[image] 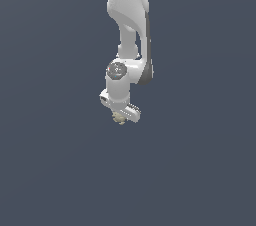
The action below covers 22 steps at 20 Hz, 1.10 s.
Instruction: Pick up the object and move it to a goal position.
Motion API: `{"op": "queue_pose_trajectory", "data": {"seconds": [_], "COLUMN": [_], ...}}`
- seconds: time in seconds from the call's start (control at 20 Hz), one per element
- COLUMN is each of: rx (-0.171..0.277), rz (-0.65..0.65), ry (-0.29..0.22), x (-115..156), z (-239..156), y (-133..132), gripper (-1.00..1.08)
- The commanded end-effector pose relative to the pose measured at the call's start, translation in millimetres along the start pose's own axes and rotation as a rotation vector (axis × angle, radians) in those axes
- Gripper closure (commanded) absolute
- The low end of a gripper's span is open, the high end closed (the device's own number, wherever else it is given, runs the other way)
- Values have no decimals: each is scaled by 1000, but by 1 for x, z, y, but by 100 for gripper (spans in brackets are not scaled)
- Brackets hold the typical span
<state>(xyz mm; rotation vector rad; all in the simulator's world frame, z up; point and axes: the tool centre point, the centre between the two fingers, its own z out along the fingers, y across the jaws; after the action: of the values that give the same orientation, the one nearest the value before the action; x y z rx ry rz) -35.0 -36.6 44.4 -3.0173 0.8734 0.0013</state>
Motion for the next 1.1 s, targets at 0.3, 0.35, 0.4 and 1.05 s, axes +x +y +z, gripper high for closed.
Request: {"op": "queue_pose_trajectory", "data": {"seconds": [0.3,0.35,0.4,1.05], "rx": [0,0,0,-1], "rz": [0,0,0,1], "ry": [1,1,1,2], "x": [0,0,1,4], "z": [-40,-47,-55,-186], "y": [-15,-18,-21,-70], "gripper": [108,108,108,108]}}
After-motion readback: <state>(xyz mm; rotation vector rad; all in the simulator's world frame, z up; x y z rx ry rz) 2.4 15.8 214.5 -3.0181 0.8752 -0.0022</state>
